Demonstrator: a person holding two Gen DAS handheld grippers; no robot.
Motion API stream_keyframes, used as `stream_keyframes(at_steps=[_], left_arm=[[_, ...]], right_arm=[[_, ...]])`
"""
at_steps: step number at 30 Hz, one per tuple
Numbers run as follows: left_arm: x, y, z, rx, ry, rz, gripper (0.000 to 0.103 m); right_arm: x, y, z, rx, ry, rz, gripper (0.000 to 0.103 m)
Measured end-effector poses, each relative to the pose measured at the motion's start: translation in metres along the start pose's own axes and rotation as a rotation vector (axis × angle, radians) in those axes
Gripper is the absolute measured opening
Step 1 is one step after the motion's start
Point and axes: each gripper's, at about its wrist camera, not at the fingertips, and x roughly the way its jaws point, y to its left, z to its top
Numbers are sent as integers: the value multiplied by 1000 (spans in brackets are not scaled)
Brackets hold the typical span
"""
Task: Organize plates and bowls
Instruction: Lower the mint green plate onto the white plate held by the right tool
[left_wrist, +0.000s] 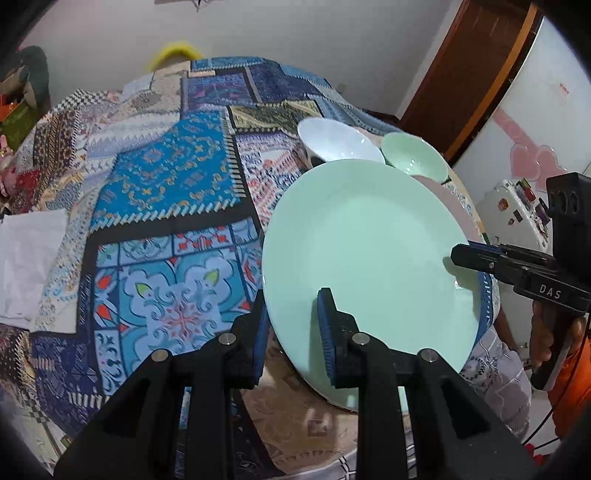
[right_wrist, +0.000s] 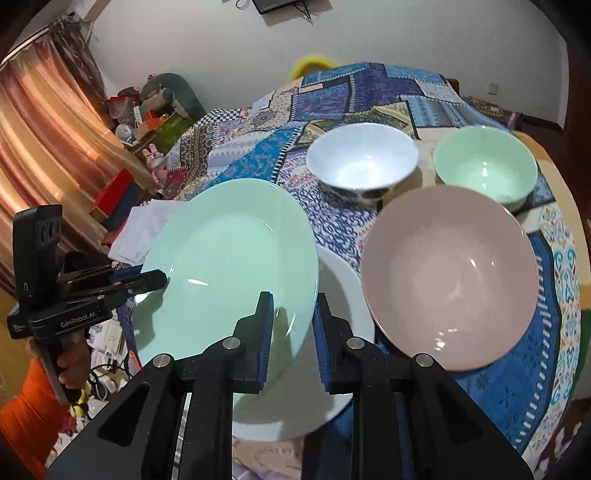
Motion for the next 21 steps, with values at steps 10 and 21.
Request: stream_keyframes(at_steps=[10,21], left_arm=[[24,-6,-10,-6,63,-6,25],[37,-15,-16,57,78,60,25]], right_arm=[[7,-13,-18,49,29,10,20],[16,-24,-30,87,59,22,20]])
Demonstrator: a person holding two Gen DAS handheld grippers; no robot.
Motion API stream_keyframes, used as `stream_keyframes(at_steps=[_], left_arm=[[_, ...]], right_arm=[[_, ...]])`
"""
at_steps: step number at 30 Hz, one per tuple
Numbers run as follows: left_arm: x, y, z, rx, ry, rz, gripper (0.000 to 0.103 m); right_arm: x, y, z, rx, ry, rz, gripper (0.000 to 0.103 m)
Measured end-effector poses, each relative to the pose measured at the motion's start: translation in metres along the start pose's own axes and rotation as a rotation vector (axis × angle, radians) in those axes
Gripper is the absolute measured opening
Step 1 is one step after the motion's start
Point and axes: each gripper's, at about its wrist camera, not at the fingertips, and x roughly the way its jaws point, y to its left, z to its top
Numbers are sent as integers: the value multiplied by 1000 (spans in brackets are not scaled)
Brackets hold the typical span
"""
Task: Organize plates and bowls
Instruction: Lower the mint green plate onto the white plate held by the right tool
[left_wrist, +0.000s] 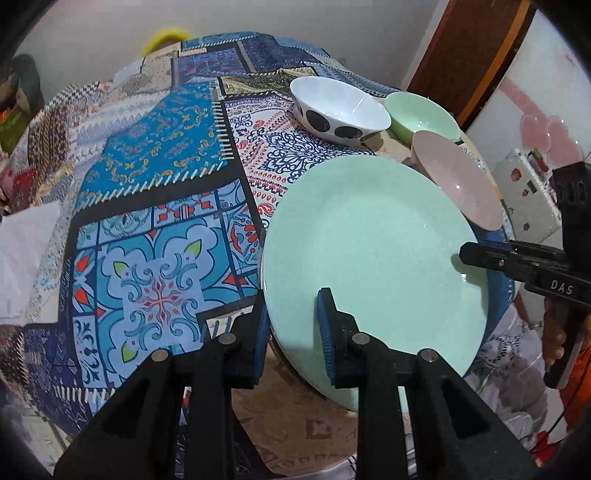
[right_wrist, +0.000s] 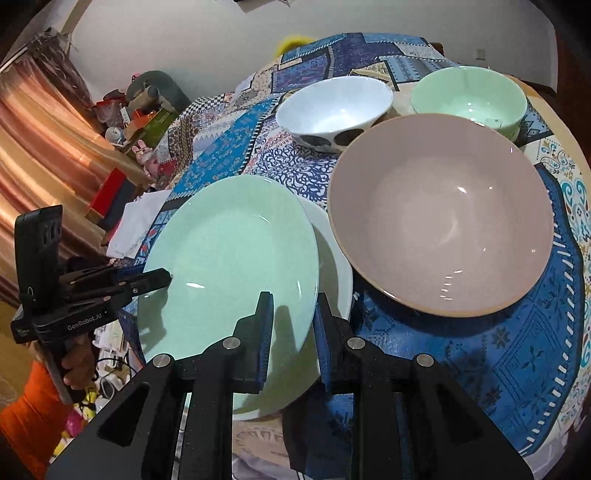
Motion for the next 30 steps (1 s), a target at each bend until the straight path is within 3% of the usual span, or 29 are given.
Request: stream_keyframes(at_steps=[13,22,30], left_arm=[[10,-7,7,55,12,84,25],[12,-8,6,71,7,87,25],[3,-9,6,73,-4,82,25]], right_arm=[[4,-1,-4,-5,29,-6,21],[2,0,-5,-10,22,-5,22],[-15,2,-9,-57,-23,-69,22]])
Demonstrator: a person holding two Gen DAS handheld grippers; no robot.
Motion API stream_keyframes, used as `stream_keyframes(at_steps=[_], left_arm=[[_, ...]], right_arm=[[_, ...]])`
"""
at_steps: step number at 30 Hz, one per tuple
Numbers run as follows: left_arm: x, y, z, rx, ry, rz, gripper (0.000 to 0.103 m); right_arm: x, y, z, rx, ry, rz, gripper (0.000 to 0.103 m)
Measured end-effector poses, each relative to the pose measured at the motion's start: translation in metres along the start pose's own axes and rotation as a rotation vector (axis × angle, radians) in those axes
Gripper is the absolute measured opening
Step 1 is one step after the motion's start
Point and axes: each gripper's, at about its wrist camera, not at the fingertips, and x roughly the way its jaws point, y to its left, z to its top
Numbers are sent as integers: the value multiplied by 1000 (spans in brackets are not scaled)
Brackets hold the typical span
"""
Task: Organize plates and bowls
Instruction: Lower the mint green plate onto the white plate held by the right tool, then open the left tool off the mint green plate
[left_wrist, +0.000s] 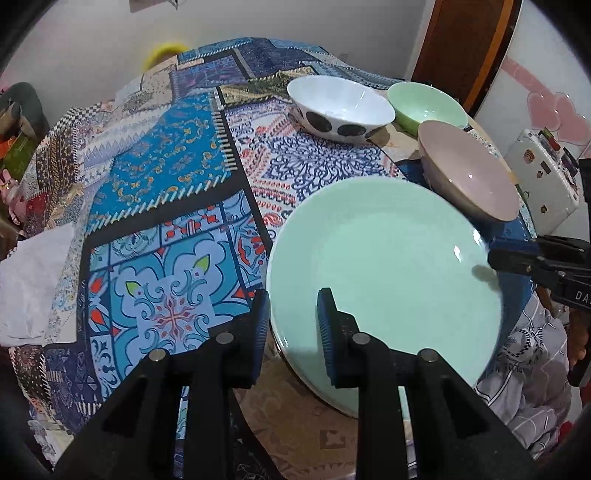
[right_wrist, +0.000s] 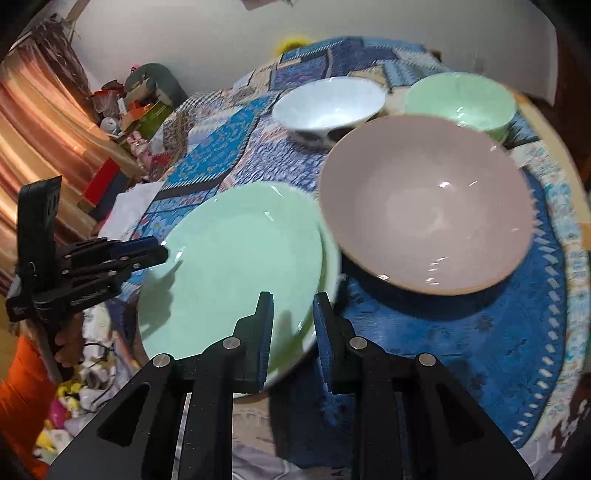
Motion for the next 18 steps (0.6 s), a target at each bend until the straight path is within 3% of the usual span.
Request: stream_keyframes(at_steps=[8,14,18], left_arm=[[-31,-15,21,23,-84,-8,44],[-48,-49,45,97,-171,-33,60],[-41,-69,63,113,-174,-72,66]], right_arm=[[-39,-6,4,-11,-133,-32,24],[-64,-22,12,4,-212,-94,37],[-75,-40,17,31,-251,-147,47]])
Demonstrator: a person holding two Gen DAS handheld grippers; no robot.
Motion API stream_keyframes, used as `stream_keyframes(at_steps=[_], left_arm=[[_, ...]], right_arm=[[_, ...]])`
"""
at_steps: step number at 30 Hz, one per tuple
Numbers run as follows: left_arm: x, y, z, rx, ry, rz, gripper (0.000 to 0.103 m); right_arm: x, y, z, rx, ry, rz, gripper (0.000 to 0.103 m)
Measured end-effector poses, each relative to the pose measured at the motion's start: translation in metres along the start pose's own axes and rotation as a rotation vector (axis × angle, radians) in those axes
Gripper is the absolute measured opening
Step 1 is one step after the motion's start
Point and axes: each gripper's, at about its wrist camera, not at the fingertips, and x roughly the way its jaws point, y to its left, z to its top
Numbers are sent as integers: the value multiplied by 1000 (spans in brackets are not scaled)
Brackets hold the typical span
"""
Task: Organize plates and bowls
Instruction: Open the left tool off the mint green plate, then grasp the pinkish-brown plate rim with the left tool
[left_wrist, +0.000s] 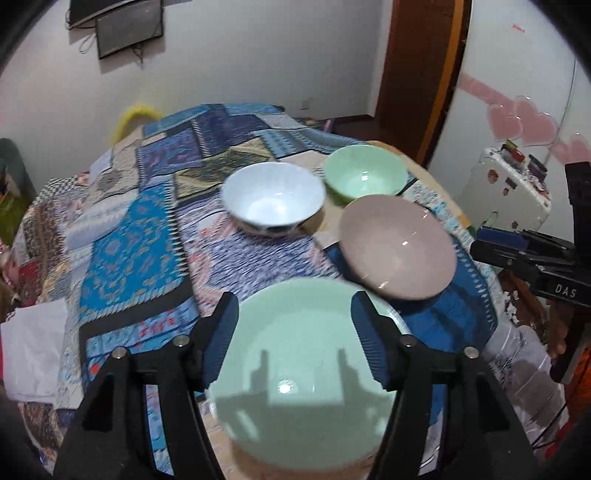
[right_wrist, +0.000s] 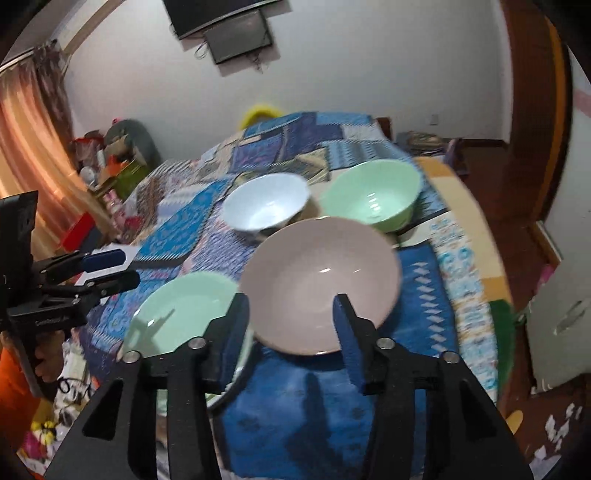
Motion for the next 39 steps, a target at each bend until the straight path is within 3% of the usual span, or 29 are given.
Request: stream_keyframes(at_steps=[3,10,18,28,33,35,39], left_arm=[[19,-10,16,-11,26,-45,67],[71,-23,39,-22,101,-74,67],[121,-30,41,-8,185,-92,67],[161,-37,40,-12,295,-158,31],[163,-37,39,-28,305,-185,22],[163,-38,38,-30,303,-192,16],[161,-41,37,-34,298,-183,16]], right_arm=[[-3,-11,0,9,-15,-32,54],[13,-37,2,49,3,-67,56],[44,-56,-11,102,66,-59,56],[55,-63,-18,168,88,-8,55],[58,-59,-23,166,108,4,32],[60,-60,-25,173,107,19,27],[59,-58,-26,176,93,-2,25]])
